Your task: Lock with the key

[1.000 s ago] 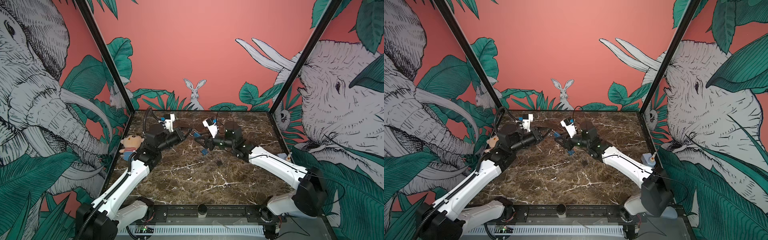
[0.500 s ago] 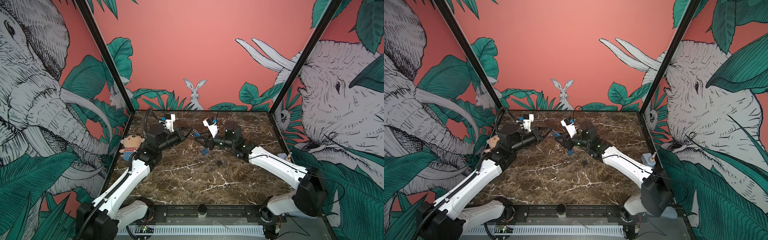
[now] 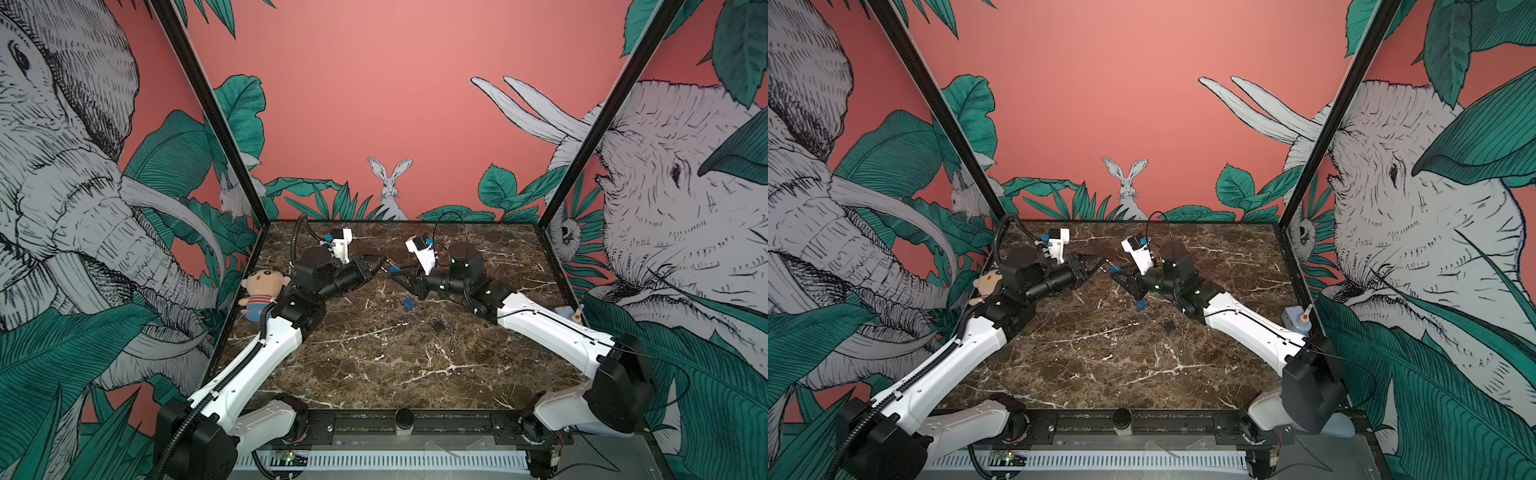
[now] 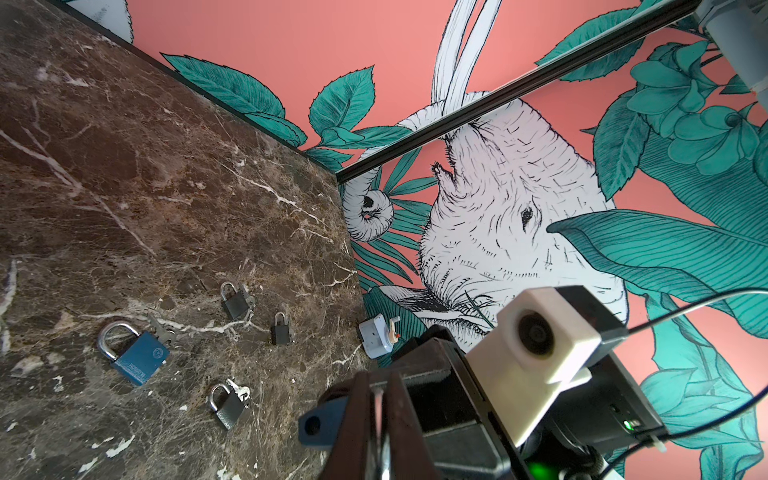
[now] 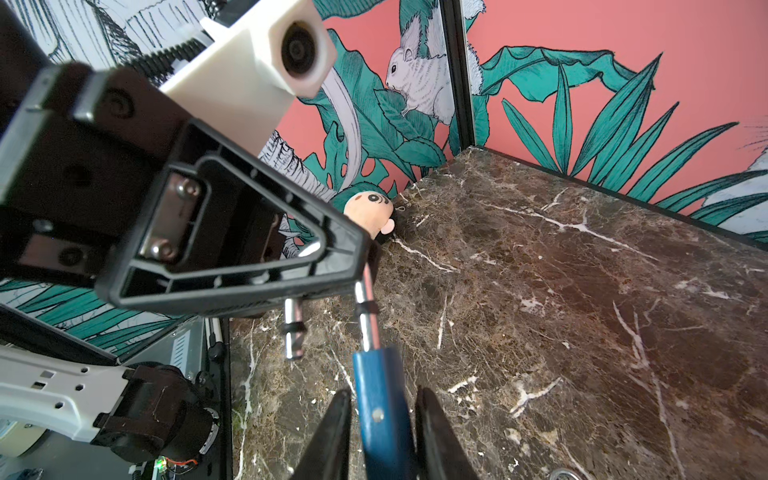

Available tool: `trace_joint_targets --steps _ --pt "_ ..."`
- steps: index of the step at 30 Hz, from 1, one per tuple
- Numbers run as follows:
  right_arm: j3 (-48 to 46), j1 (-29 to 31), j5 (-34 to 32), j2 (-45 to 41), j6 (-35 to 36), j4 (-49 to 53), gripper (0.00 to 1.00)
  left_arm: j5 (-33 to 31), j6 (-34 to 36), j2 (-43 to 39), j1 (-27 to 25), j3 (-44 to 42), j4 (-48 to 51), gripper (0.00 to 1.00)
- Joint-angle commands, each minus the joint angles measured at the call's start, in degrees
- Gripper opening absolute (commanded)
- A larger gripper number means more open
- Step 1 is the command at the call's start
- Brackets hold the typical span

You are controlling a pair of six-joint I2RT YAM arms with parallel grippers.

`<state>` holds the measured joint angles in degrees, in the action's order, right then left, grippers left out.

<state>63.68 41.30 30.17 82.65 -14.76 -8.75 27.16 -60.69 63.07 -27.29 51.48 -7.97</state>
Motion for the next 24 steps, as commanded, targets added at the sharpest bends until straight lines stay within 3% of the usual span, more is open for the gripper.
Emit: trace_joint_targets --steps 1,5,10,11,13,15,19,24 --pt "1.8 0.2 -0.02 0.43 0.39 -2.41 0.18 0.6 -0.86 -0.34 -0.22 -0.02 -4.05 0.0" --pt "2.06 0.17 0.45 0.5 0.03 -2.17 0.0 0.79 -0.45 -0.3 -0.22 0.03 -3.77 0.0" --pt "3.36 -1.78 6.15 0.78 -4.17 0.0 0.0 -0.08 5.38 -1.23 0.44 1.4 1.05 0.0" --pt "3.92 -2.3 7.71 0.85 -5.04 1.25 0.0 -0.24 7.1 -1.45 0.89 2.4 3.66 0.04" --pt "4.42 -3.34 10.58 0.38 -6.83 3.27 0.0 0.32 11.07 -1.92 2.46 4.26 7.99 0.3" --pt "4.64 -4.34 13.3 -0.2 -7.9 5.13 0.0 1.21 13.35 -2.4 4.03 5.08 10.17 0.39" --pt "4.8 -5.61 17.28 -1.56 -8.07 10.13 0.0 3.77 17.42 -3.12 6.79 5.85 12.81 0.47" --pt "3.39 -6.18 22.5 -3.09 -10.51 10.56 0.0 10.93 21.12 -1.37 6.9 6.19 13.99 0.43"
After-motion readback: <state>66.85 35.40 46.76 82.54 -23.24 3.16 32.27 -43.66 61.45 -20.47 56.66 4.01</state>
